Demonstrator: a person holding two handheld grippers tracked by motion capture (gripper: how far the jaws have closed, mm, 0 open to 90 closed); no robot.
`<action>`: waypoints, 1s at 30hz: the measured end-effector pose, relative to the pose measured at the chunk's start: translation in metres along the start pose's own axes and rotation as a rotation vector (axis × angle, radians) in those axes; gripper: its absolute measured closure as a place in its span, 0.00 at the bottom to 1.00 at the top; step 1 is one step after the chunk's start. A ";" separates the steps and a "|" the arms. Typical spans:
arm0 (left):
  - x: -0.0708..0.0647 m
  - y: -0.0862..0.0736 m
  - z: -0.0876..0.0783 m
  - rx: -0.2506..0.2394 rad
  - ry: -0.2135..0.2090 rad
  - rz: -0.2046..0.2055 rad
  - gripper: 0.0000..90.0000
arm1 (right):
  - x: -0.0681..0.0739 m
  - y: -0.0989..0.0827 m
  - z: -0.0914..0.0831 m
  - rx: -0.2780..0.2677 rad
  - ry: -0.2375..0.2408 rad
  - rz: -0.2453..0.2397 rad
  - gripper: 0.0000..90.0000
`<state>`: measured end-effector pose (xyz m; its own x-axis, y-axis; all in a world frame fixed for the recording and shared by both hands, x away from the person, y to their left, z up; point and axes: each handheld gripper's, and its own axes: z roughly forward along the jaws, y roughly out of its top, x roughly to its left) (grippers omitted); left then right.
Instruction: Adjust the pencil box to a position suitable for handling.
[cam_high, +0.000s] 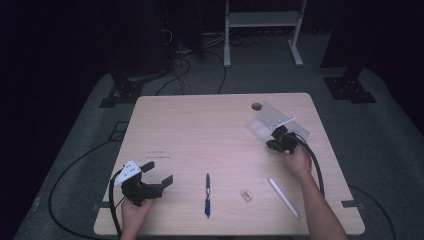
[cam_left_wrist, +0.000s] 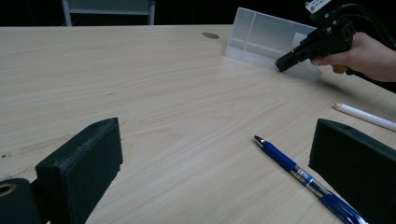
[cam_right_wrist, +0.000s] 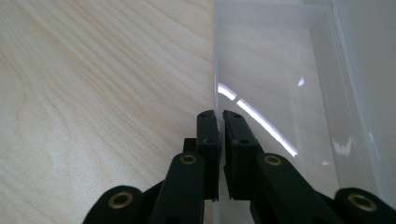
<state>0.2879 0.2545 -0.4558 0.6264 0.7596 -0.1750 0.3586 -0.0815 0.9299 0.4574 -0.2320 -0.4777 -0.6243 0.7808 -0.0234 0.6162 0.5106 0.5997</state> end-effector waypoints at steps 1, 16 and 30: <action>0.000 0.000 -0.001 0.000 0.000 0.002 0.02 | 0.000 0.000 0.000 0.000 -0.003 -0.008 0.95; 0.001 0.000 -0.001 -0.003 0.000 -0.003 0.02 | 0.004 0.003 -0.007 -0.030 0.034 -0.083 0.96; 0.000 0.000 -0.001 -0.015 0.000 -0.011 0.02 | 0.050 0.030 -0.022 -0.129 0.158 -0.241 0.95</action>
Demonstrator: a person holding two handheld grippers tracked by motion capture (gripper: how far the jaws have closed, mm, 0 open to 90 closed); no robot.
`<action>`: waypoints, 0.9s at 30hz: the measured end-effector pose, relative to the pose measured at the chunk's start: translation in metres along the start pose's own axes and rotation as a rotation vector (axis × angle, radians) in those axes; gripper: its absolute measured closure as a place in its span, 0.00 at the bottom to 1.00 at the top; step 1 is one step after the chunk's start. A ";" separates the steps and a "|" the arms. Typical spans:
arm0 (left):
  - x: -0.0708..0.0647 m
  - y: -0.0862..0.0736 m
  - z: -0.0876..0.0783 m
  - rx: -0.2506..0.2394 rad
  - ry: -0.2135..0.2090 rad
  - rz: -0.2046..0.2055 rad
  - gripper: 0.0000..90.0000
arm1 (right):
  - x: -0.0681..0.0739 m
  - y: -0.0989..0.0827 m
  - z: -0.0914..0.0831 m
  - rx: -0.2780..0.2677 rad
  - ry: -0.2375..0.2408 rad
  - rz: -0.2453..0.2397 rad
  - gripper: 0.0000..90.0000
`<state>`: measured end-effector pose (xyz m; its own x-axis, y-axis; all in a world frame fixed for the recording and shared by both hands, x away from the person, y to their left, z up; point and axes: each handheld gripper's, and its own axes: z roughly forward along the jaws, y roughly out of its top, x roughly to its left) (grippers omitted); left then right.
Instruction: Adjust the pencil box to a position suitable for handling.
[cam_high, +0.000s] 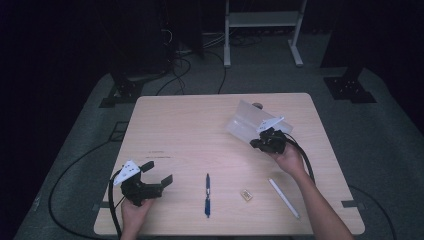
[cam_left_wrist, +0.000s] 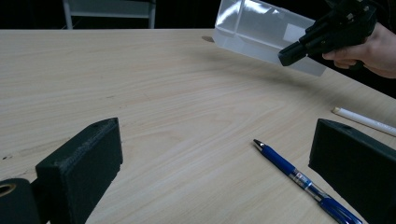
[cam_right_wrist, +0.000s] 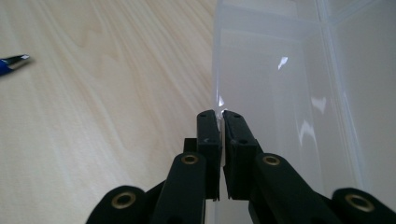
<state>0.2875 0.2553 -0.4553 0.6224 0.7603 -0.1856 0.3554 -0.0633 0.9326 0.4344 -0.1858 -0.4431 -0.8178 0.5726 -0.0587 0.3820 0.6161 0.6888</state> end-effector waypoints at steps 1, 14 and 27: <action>0.000 0.000 0.000 0.002 0.000 -0.001 0.02 | 0.002 0.001 0.001 0.000 0.008 0.004 0.95; -0.001 0.000 0.001 0.003 -0.002 0.004 0.02 | 0.026 0.013 0.005 -0.013 0.072 -0.093 0.95; -0.001 0.001 0.000 0.002 -0.004 0.010 0.02 | 0.043 0.019 0.019 0.022 0.166 -0.161 0.95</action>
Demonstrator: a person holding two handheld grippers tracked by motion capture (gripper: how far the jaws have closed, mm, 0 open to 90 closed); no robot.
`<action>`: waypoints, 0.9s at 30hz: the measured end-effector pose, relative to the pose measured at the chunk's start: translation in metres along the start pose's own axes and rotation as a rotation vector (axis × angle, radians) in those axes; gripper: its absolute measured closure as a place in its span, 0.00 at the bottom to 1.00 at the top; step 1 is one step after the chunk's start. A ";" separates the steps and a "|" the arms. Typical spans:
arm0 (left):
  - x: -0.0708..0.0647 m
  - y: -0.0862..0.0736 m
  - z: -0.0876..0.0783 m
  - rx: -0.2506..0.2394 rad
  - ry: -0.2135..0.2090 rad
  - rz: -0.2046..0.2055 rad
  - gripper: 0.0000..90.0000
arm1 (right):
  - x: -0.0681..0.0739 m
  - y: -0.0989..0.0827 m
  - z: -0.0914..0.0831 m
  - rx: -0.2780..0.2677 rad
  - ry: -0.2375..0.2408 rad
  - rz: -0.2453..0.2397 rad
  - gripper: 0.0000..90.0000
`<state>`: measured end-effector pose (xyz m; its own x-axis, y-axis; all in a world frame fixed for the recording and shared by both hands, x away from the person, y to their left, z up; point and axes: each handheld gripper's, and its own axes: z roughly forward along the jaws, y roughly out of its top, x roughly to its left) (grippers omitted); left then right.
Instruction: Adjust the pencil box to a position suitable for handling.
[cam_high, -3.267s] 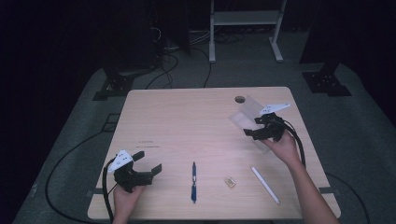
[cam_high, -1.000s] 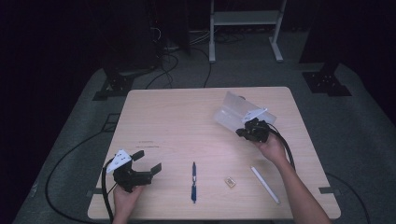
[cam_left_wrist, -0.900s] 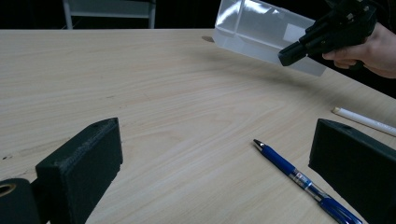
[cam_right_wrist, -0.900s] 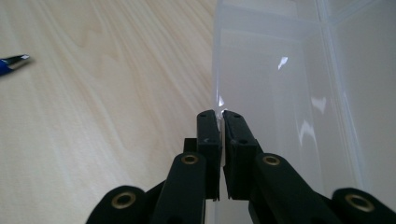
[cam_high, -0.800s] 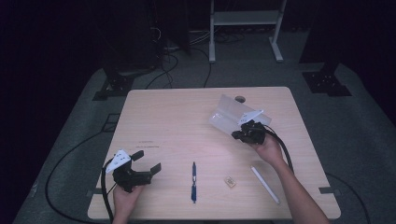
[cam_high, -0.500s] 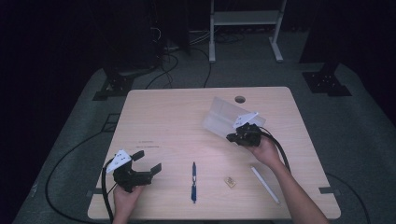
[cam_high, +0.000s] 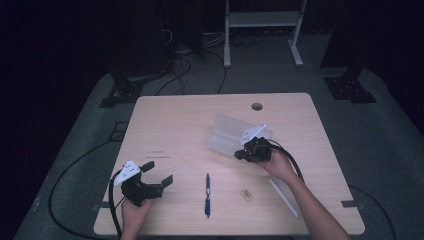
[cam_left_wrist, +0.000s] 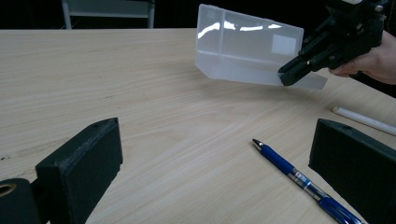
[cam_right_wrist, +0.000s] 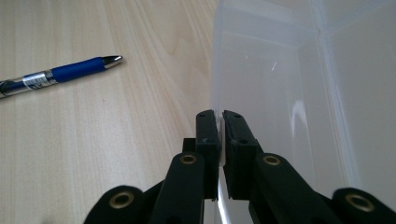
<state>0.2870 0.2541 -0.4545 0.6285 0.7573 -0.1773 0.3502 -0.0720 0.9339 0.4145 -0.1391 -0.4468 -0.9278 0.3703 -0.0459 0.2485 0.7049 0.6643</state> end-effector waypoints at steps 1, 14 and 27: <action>0.000 0.000 0.000 -0.001 0.001 0.001 0.02 | 0.001 0.000 0.001 -0.002 0.007 0.000 0.95; 0.000 0.000 -0.001 -0.001 -0.002 -0.002 0.02 | 0.007 0.000 0.017 0.022 0.053 -0.003 0.95; -0.001 0.000 0.000 0.005 -0.011 0.001 0.02 | 0.008 -0.008 0.029 0.039 0.079 0.016 0.95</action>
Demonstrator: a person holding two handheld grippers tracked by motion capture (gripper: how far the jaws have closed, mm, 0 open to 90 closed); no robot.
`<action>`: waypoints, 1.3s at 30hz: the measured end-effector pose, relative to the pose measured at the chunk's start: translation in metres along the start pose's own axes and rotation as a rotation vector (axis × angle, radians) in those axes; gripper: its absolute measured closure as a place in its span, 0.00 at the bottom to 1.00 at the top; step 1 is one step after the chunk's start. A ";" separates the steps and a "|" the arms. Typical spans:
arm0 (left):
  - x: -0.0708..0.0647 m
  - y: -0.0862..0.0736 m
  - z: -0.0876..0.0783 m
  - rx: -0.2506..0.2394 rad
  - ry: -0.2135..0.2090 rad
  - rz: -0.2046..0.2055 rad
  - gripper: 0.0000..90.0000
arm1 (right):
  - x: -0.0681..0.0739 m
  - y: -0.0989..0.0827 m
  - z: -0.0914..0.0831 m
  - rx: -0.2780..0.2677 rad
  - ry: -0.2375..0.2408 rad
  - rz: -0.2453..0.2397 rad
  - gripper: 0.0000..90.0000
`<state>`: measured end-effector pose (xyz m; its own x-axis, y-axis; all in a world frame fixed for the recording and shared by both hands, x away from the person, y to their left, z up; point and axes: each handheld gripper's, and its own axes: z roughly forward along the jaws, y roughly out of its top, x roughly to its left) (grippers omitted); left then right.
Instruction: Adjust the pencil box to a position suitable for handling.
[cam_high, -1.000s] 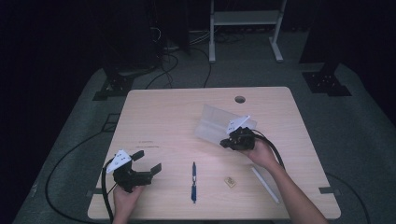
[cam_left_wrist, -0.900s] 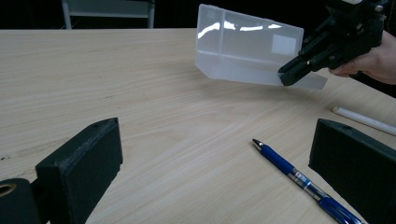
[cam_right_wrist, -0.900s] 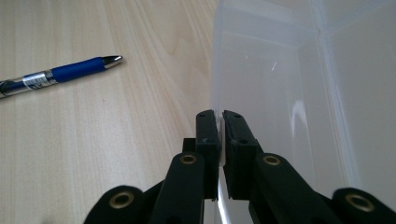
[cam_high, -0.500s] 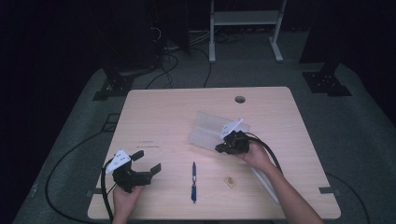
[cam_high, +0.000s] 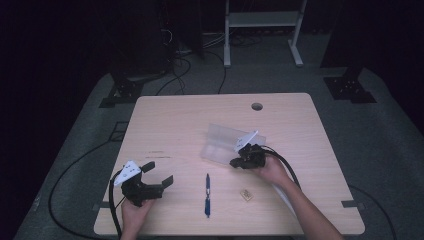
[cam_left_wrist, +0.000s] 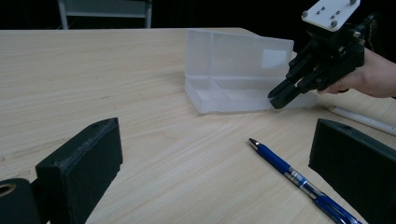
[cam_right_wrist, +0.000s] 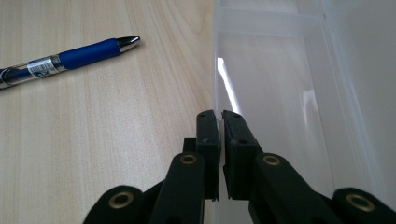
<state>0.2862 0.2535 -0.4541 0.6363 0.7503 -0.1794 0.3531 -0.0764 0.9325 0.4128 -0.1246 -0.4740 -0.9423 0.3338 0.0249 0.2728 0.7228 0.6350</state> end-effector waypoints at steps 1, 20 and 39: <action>0.000 0.000 0.000 0.000 0.001 0.000 0.02 | 0.000 0.000 0.001 0.001 0.004 0.011 0.95; -0.001 0.000 0.000 0.000 -0.001 0.004 0.02 | 0.002 -0.009 0.000 -0.032 0.002 0.056 0.75; -0.003 -0.001 0.001 0.006 0.002 0.010 0.02 | 0.010 -0.029 -0.061 -0.137 -0.114 0.182 0.43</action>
<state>0.2849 0.2511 -0.4544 0.6383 0.7509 -0.1697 0.3512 -0.0879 0.9322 0.3834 -0.1789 -0.4445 -0.8501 0.5226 0.0653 0.3994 0.5589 0.7267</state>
